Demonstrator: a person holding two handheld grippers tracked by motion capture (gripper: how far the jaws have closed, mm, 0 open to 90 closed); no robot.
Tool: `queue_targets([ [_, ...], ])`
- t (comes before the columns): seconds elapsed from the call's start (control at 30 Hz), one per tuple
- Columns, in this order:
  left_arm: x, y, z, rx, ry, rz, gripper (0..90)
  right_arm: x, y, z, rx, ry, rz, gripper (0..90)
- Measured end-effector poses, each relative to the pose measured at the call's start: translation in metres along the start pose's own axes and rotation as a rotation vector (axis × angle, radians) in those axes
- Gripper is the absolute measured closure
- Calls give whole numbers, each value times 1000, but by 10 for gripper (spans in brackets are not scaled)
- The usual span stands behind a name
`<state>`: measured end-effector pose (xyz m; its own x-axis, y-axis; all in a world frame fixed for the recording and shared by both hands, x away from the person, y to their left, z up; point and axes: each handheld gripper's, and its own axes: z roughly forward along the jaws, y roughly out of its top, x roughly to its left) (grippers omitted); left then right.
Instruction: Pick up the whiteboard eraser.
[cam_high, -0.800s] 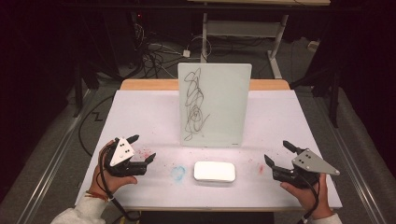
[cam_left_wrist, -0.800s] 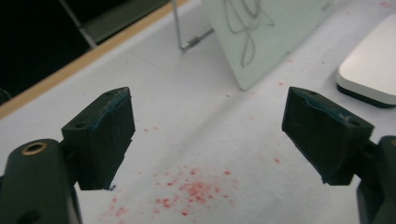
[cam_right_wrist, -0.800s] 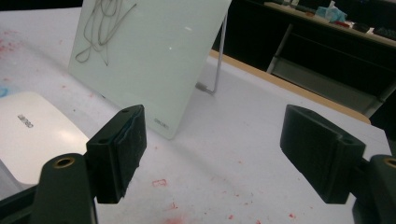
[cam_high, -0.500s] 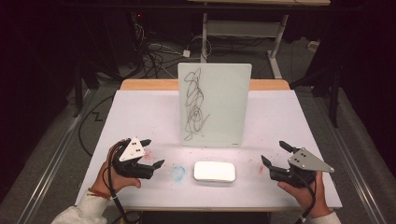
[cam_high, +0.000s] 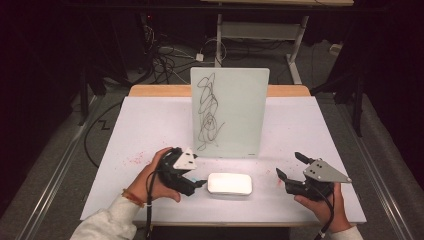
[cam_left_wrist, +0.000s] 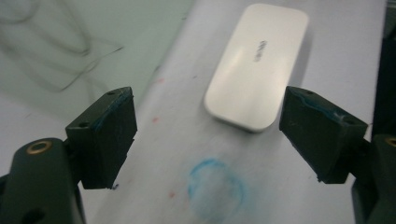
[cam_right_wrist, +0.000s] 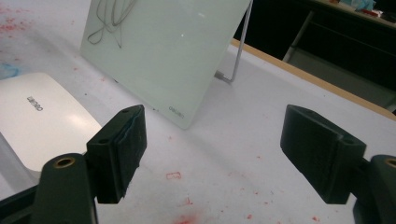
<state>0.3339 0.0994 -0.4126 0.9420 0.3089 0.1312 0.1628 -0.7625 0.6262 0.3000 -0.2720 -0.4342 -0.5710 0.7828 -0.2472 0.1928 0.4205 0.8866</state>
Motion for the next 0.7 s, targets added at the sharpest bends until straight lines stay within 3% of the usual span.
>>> queue_targets([
  [0.07, -5, 16, 19, 48, -53, 55, 183, -1, -1, 2, 5, 3, 0, 235],
  [0.13, -8, 26, 29, 72, -75, 91, 183, -1, -3, 4, 12, 8, 4, 235],
  [0.23, -12, 34, 39, 86, -105, 113, 183, 1, -4, 5, 22, 18, 3, 235],
  [0.3, -15, 46, 54, 115, -150, 138, 182, 1, -4, 6, 26, 22, -3, 235],
  [0.33, -15, 46, 54, 115, -150, 138, 182, 2, -5, 6, 28, 25, -2, 234],
  [0.37, -15, 53, 66, 145, -164, 151, 182, 2, -5, 6, 31, 26, 0, 235],
  [0.47, -13, 58, 80, 163, -186, 150, 182, 2, -5, 7, 32, 30, -4, 234],
  [0.63, -10, 61, 95, 186, -216, 140, 183, 4, -5, 9, 39, 45, -10, 235],
  [0.7, -8, 60, 105, 199, -233, 145, 224, 5, -6, 9, 40, 53, -9, 235],
])
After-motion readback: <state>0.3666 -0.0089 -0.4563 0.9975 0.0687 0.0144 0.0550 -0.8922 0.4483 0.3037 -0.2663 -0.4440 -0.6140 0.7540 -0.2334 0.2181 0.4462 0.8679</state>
